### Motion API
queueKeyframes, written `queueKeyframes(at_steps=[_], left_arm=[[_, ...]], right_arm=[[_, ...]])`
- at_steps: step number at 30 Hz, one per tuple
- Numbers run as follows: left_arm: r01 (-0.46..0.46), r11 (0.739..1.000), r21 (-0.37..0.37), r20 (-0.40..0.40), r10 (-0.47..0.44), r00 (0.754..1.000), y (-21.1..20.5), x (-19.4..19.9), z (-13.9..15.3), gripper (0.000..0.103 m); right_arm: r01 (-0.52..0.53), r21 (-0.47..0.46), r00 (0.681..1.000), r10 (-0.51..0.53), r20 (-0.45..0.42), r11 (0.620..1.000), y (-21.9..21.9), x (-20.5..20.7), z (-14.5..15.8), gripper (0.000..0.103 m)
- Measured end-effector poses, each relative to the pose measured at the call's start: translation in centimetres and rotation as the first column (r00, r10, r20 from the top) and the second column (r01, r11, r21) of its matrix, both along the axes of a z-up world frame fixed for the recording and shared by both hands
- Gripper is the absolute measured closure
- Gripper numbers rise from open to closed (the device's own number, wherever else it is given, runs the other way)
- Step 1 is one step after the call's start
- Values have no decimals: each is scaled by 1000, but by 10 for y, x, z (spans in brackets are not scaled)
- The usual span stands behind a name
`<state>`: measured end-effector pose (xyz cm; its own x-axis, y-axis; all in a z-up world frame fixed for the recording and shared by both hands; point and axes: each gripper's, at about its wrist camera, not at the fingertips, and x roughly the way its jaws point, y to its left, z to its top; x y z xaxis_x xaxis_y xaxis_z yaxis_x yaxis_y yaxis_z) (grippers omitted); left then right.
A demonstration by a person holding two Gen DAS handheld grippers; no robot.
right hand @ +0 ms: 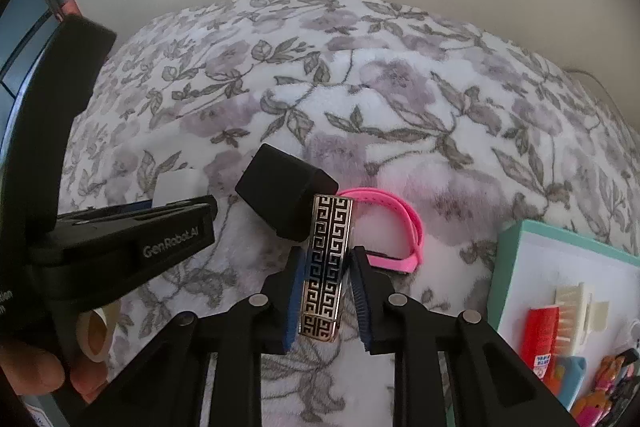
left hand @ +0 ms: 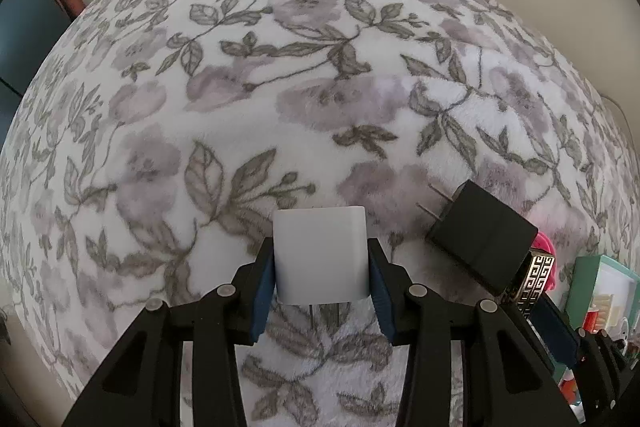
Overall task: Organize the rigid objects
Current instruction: 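Lift the white charger and gold-patterned box and carry both over the tray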
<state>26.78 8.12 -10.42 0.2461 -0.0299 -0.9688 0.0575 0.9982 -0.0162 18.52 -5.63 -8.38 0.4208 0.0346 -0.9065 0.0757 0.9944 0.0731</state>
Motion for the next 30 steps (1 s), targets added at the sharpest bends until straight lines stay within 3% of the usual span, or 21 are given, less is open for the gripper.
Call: queueKeyframes(at_steps=[15, 23, 30], left_arm=[[-31, 999, 27, -8, 31, 999, -8, -51, 27, 58], [-10, 1000, 16, 28, 9, 1000, -33, -86, 60, 58], [45, 999, -13, 72, -44, 996, -69, -100, 93, 58]], right_arm=[[53, 78, 998, -55, 24, 996, -21, -37, 30, 80], [103, 91, 991, -110, 80, 991, -42, -67, 65, 80], [212, 121, 967, -226, 116, 970, -90, -100, 105, 80]])
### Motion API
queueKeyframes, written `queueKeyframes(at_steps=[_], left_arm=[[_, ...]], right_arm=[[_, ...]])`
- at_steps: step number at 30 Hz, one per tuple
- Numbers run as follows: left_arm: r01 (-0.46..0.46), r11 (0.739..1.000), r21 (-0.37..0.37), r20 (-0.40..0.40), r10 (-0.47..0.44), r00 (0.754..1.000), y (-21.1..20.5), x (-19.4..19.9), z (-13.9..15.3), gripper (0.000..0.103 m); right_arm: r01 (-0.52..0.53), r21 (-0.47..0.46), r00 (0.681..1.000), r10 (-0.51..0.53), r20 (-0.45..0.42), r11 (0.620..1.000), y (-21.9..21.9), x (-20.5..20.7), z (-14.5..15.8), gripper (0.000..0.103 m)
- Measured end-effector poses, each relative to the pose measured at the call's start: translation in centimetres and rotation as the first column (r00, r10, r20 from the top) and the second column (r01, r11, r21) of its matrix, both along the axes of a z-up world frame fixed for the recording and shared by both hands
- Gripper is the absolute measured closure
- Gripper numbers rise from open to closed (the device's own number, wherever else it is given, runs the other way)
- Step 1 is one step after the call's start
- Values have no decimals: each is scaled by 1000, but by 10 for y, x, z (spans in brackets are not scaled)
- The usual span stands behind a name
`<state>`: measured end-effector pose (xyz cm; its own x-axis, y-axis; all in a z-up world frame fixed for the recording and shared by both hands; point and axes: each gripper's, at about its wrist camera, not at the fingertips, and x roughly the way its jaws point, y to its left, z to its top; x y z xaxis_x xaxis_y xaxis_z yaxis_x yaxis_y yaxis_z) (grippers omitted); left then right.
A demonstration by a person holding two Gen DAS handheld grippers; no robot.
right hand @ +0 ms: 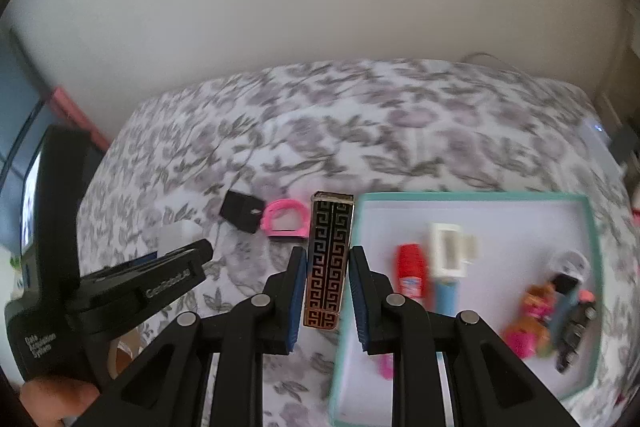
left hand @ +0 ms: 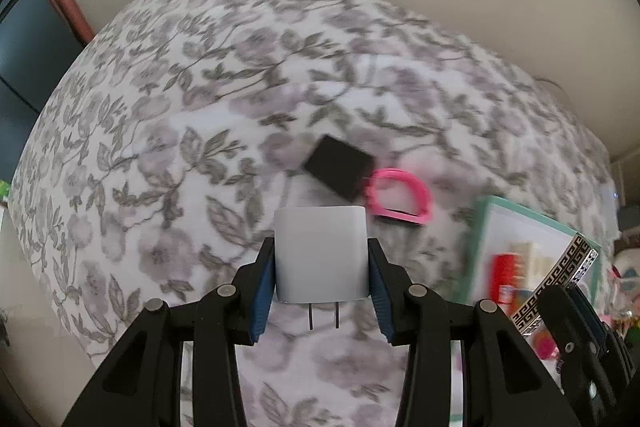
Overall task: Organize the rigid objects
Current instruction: 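Lift the white charger and gold-patterned box and carry both over the tray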
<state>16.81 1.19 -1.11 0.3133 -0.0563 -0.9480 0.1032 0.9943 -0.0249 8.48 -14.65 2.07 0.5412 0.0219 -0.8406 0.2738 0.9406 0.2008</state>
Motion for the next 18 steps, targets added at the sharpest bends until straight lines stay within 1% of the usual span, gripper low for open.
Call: queueKeyframes(at_steps=[3, 6, 8, 13, 18], left_arm=[[32, 999, -16, 17, -32, 999, -21, -15, 12, 58], [73, 997, -25, 28, -72, 997, -42, -26, 18, 58], [95, 995, -33, 27, -94, 995, -57, -35, 19, 58], [142, 989, -40, 6, -142, 990, -90, -55, 10, 58], [179, 983, -33, -30, -180, 983, -117, -73, -8, 58]], right_arm=[[52, 19, 999, -52, 9, 998, -22, -16, 9, 80], [108, 41, 994, -108, 2, 993, -44, -32, 13, 80], [139, 37, 990, -139, -4, 990, -58, -41, 14, 80], [218, 19, 975, -218, -32, 976, -90, -58, 11, 80], [273, -10, 960, -273, -65, 962, -117, -70, 4, 80]])
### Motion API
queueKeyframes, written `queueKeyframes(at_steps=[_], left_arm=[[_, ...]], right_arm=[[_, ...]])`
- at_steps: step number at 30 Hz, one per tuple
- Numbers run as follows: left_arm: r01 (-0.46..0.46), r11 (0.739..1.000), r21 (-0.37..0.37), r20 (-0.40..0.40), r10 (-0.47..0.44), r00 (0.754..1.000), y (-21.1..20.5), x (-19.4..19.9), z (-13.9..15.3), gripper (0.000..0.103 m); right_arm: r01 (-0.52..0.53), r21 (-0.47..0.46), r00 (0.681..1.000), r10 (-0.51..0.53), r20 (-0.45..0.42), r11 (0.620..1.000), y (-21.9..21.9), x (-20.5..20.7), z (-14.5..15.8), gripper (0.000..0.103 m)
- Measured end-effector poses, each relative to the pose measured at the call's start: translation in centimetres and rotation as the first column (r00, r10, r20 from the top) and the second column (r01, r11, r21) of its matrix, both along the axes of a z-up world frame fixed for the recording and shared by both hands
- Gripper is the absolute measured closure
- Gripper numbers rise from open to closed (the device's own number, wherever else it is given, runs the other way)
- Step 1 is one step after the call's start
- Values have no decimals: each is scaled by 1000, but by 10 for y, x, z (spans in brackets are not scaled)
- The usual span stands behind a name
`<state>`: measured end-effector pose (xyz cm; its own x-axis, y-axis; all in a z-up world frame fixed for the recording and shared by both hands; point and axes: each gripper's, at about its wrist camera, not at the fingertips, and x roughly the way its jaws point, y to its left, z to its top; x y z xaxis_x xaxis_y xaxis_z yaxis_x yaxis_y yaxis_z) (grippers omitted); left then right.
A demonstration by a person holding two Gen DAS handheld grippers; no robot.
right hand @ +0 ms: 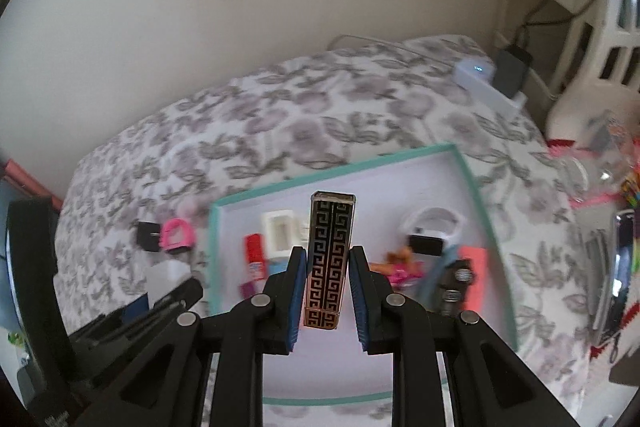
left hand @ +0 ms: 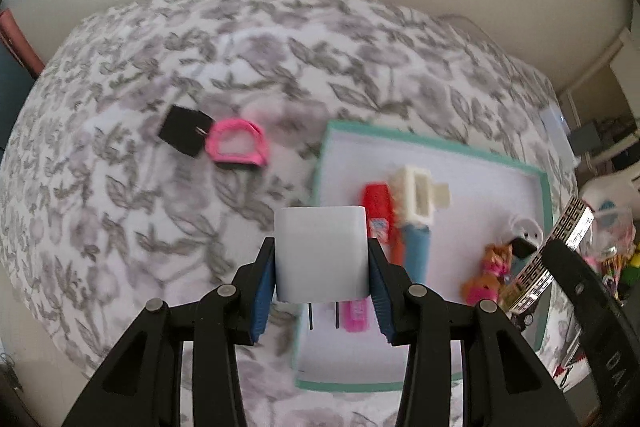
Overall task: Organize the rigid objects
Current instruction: 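Lift the white charger and gold-patterned box and carry both over the tray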
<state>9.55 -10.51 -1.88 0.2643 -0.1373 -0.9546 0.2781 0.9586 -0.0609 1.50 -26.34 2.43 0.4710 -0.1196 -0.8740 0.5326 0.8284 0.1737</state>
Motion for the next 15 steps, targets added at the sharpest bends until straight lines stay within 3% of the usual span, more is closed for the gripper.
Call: queueKeyframes(at_steps=[7, 15], left_arm=[[33, 998, 48, -6, -32, 999, -15, -11, -21, 58], [47, 997, 53, -52, -44, 998, -19, -16, -38, 58]], right_arm=[[43, 24, 997, -41, -62, 999, -21, -7, -19, 80], [9, 39, 992, -4, -126, 999, -16, 1, -41, 80]])
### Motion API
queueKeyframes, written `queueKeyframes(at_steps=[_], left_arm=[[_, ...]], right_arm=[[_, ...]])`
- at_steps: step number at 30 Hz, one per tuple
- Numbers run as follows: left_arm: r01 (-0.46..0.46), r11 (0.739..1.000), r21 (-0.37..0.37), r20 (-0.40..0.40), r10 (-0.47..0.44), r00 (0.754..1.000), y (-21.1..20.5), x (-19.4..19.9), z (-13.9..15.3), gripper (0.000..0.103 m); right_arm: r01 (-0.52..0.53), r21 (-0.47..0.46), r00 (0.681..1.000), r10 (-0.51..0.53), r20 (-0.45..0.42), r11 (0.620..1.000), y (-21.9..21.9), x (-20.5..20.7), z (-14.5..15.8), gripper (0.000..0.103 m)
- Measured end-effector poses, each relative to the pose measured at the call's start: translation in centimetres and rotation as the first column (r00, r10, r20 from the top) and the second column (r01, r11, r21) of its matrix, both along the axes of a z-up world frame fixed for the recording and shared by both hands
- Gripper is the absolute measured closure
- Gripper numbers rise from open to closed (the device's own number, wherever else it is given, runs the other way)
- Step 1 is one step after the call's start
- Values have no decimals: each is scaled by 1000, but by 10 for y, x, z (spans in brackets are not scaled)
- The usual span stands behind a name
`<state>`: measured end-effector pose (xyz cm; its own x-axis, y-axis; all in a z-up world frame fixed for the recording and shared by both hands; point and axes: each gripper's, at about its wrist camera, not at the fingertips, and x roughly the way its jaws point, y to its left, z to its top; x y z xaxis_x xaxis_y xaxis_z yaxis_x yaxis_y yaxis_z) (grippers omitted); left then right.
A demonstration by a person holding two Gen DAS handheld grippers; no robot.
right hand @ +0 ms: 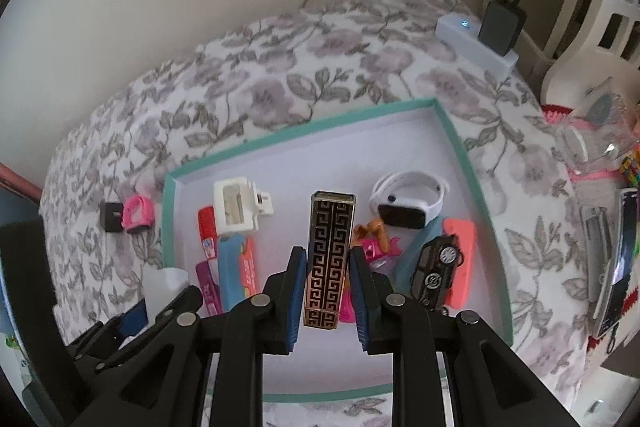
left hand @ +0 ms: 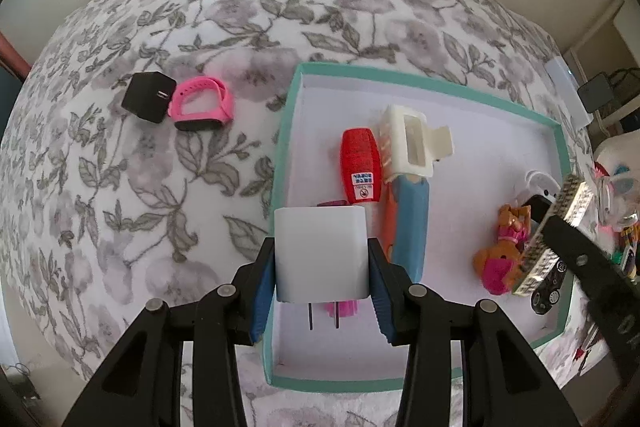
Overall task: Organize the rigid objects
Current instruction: 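Lift the white charger and gold-patterned box and carry both over the tray, then lower the charger and gold-patterned box into the tray and open both grippers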
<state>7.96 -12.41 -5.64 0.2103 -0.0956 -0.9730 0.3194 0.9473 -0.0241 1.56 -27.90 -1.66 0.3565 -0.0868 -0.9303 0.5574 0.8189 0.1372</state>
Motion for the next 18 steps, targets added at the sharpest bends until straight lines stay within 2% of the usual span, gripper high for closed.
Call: queueKeyframes(at_steps=[10, 18], left_arm=[[3, 1000, 27, -28, -2, 1000, -1, -3, -13, 58], [-2, 999, 34, -55, 4, 998, -2, -4, -23, 58]], right_arm=[[-26, 5, 997, 27, -72, 1000, 4, 7, -21, 80], [-34, -1, 996, 34, -87, 999, 6, 9, -23, 80]])
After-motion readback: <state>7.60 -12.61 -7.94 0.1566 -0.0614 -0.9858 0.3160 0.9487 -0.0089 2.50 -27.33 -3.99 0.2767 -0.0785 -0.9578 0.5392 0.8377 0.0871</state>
